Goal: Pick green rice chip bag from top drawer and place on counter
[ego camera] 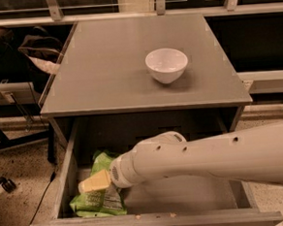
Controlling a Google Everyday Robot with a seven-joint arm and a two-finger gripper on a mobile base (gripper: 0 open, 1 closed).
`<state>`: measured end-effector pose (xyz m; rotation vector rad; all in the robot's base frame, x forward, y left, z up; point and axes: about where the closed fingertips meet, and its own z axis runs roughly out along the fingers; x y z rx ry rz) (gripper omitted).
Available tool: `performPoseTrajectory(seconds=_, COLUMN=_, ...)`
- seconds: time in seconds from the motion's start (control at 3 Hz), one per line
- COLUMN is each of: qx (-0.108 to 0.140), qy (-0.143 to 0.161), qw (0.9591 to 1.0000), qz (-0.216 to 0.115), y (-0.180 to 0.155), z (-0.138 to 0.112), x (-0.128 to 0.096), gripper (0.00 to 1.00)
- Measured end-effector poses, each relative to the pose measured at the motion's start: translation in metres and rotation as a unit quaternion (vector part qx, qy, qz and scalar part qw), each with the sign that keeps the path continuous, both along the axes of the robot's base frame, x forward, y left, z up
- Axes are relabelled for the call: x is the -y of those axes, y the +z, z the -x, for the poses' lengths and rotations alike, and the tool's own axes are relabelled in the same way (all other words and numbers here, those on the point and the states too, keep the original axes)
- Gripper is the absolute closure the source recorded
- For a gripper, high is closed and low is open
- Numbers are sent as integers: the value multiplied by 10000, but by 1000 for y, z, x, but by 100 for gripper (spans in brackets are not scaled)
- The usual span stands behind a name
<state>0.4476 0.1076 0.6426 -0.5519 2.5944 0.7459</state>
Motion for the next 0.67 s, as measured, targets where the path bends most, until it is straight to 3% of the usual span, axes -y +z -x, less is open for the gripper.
performPoseTrajectory(seconds=0.67, qx=-4, qy=4, qw=10000, qz=1, y=-1, z=0, x=0, gripper=50)
